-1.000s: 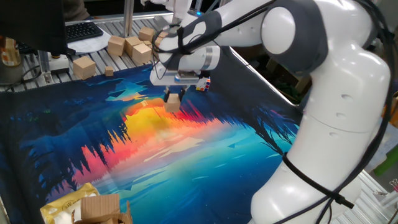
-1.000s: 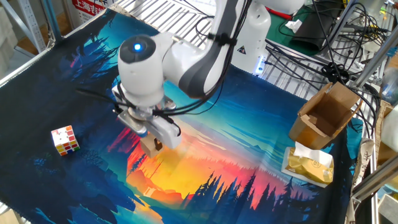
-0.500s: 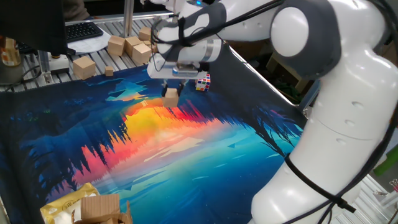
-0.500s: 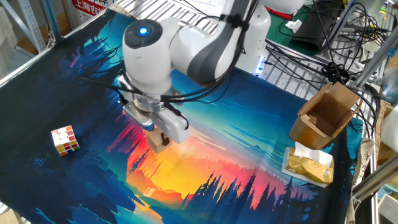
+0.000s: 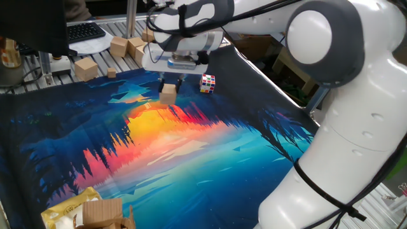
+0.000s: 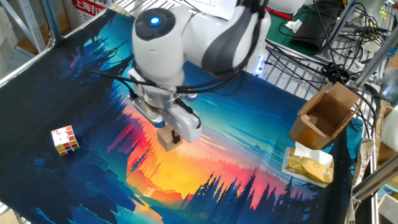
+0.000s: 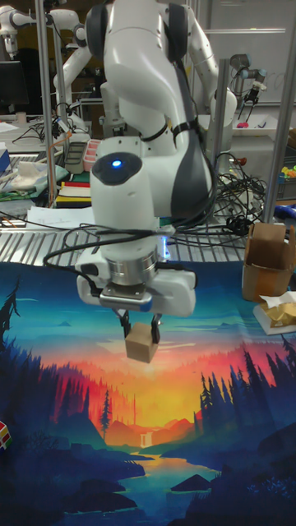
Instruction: Pick up one small block
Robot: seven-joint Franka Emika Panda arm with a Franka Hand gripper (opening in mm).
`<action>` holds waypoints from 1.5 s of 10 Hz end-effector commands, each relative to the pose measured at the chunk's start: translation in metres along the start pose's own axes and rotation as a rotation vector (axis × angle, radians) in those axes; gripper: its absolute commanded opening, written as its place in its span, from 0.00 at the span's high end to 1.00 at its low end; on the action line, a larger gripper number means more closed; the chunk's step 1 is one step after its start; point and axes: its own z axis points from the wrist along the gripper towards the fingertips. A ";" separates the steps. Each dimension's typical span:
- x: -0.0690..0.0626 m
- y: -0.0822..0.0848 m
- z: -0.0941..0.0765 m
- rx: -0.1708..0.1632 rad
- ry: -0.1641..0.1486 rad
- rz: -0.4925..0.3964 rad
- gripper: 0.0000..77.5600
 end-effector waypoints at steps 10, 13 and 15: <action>0.015 0.028 -0.017 -0.010 0.019 0.047 0.99; 0.015 0.028 -0.018 -0.007 0.016 0.048 0.99; 0.015 0.029 -0.018 -0.007 0.015 0.053 0.99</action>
